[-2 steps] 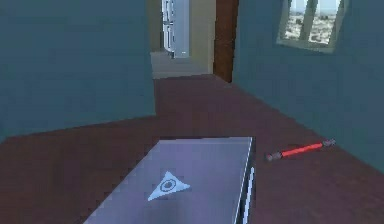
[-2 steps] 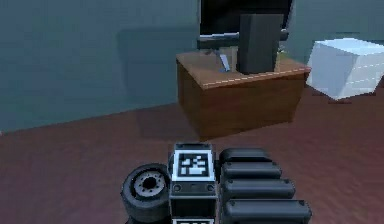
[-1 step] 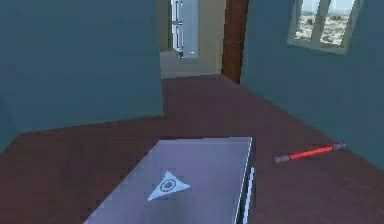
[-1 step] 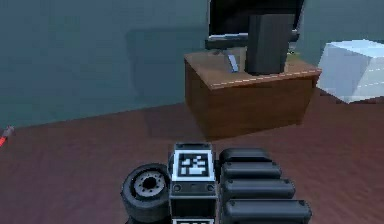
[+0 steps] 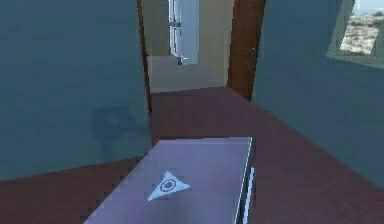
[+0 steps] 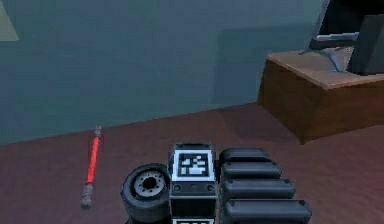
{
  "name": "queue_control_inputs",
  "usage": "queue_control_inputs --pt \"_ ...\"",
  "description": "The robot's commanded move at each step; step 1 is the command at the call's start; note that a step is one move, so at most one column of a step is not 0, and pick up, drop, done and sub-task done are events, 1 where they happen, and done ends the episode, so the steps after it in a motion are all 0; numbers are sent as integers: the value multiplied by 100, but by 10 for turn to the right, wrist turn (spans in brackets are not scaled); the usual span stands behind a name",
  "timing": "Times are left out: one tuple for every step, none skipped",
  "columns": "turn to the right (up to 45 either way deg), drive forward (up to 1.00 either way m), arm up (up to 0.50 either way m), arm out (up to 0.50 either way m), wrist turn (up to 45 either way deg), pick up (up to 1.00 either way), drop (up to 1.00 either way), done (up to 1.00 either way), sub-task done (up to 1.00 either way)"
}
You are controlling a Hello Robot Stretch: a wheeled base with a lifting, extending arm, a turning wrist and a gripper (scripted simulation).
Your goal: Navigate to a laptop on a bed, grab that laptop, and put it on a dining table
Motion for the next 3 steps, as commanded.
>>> queue_control_inputs --pt "-30 0 0 0 0 0 0 0 0" --pt "0 85 0 0 0 0 0 0 0" --pt "180 0 0 0 0 0 0 0 0"
